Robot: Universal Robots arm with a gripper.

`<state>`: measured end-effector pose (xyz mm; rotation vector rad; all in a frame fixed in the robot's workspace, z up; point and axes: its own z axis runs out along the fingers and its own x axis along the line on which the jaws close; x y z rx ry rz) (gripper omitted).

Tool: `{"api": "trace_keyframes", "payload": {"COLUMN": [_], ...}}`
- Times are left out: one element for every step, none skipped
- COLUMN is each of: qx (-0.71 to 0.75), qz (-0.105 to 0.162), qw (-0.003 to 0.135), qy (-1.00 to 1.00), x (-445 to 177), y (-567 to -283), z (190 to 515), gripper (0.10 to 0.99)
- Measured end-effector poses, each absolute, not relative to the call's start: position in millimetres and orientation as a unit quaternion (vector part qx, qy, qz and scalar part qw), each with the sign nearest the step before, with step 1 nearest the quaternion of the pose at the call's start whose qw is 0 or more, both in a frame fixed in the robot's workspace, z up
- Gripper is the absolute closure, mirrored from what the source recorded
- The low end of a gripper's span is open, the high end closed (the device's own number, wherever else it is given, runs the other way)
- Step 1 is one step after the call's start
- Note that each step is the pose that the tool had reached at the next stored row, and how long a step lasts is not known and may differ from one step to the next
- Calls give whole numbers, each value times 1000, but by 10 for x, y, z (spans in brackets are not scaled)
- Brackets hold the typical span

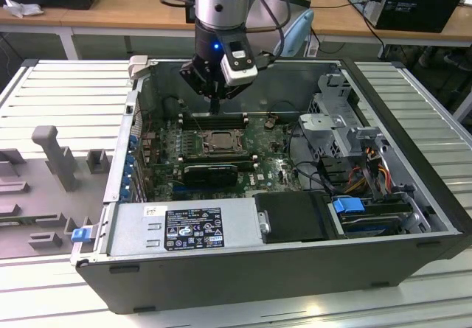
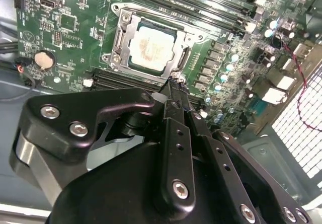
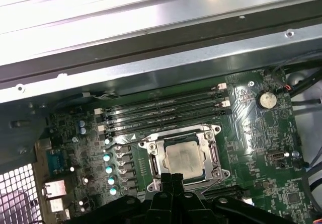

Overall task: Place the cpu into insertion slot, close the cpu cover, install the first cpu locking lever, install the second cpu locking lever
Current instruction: 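Install the first cpu locking lever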

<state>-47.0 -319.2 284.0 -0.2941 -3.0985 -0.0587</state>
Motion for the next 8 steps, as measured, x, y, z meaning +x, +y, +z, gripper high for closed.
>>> {"api": "trace_keyframes", "payload": {"qx": [-91, -88, -87, -87, -86, -86, -86, -85], "qz": [-19, -19, -19, -19, -19, -19, -19, -19], "qw": [14, 14, 14, 13, 12, 12, 12, 11], "qy": [-996, -996, -996, -996, -996, -996, -996, -996], "x": [-471, -477, -491, -506, -524, -535, -544, -565], "y": [-3192, -3192, -3192, -3194, -3194, -3195, -3195, -3195], "z": [2840, 2840, 2840, 2840, 2840, 2840, 2840, 2838], "gripper": [980, 980, 980, 980, 980, 980, 980, 980]}}
